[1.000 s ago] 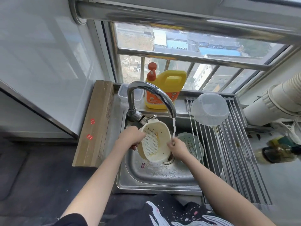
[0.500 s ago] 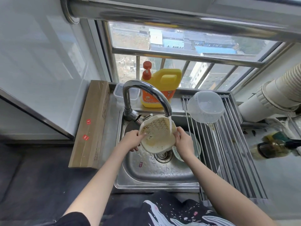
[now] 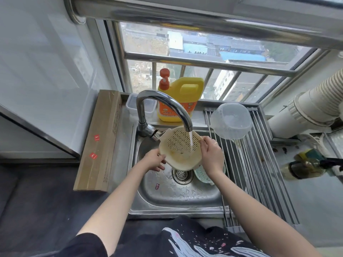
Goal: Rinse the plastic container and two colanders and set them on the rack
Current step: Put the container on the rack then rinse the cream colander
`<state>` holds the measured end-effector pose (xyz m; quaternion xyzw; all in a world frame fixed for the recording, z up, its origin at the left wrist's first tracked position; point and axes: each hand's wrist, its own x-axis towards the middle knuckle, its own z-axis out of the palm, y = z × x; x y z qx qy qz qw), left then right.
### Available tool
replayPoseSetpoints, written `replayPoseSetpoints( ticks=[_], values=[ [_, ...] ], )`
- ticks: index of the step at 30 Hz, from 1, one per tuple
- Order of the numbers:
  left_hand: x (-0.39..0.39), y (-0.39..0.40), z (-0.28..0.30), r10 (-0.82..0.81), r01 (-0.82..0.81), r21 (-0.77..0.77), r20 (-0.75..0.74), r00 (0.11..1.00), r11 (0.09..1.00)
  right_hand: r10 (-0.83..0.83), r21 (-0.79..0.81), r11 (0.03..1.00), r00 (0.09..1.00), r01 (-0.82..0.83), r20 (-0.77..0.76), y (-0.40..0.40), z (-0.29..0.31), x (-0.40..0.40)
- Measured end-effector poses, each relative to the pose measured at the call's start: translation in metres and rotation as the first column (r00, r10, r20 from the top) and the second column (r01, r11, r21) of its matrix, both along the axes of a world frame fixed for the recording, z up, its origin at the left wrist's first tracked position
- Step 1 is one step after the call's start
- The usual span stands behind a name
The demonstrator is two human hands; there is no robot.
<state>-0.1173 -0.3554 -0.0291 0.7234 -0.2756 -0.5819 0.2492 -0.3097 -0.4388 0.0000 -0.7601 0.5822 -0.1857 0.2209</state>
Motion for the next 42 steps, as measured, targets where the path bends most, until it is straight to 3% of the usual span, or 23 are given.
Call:
replayPoseSetpoints(
  ticks=[7,11,14,17,21,28,33,39,42],
  values=[
    [-0.011,-0.011,-0.002,0.097,-0.101,-0.051,-0.064,0.993,0.994,0.021,-0.077,0.997,0.999,-0.018,0.043,-0.005,0.009,0.002],
    [-0.02,-0.016,0.004,0.094,-0.092,0.022,-0.146,0.985,0.996,0.068,-0.107,0.992,0.995,-0.06,0.069,-0.01,0.015,-0.003],
    [-0.027,-0.014,0.008,0.056,-0.037,0.107,-0.175,0.983,0.994,0.085,-0.096,0.992,0.992,-0.076,0.093,-0.012,0.02,-0.006],
    [-0.036,-0.009,0.012,-0.009,0.04,0.166,-0.186,0.982,0.985,0.0,-0.063,0.998,0.992,0.007,0.125,-0.013,0.021,-0.011],
    [-0.041,-0.004,0.017,-0.084,0.122,0.215,-0.176,0.981,0.969,-0.077,0.068,0.995,0.997,0.075,0.021,-0.018,0.013,-0.02],
    [-0.034,-0.011,0.032,-0.198,0.187,0.196,0.036,0.98,0.963,-0.132,0.316,0.935,0.984,0.163,-0.117,-0.011,-0.004,-0.03],
    [-0.028,-0.02,0.047,-0.303,0.284,0.129,0.167,0.938,0.95,-0.157,0.373,0.903,0.973,0.212,-0.171,-0.005,-0.016,-0.039],
    [-0.033,-0.027,0.073,-0.408,0.427,0.073,0.47,0.782,0.901,-0.053,0.445,0.883,0.972,0.152,-0.227,-0.004,-0.025,-0.044],
    [-0.031,-0.027,0.08,-0.433,0.469,0.083,0.551,0.713,0.879,-0.051,0.436,0.889,0.976,0.141,-0.211,0.002,-0.029,-0.035]
  ],
)
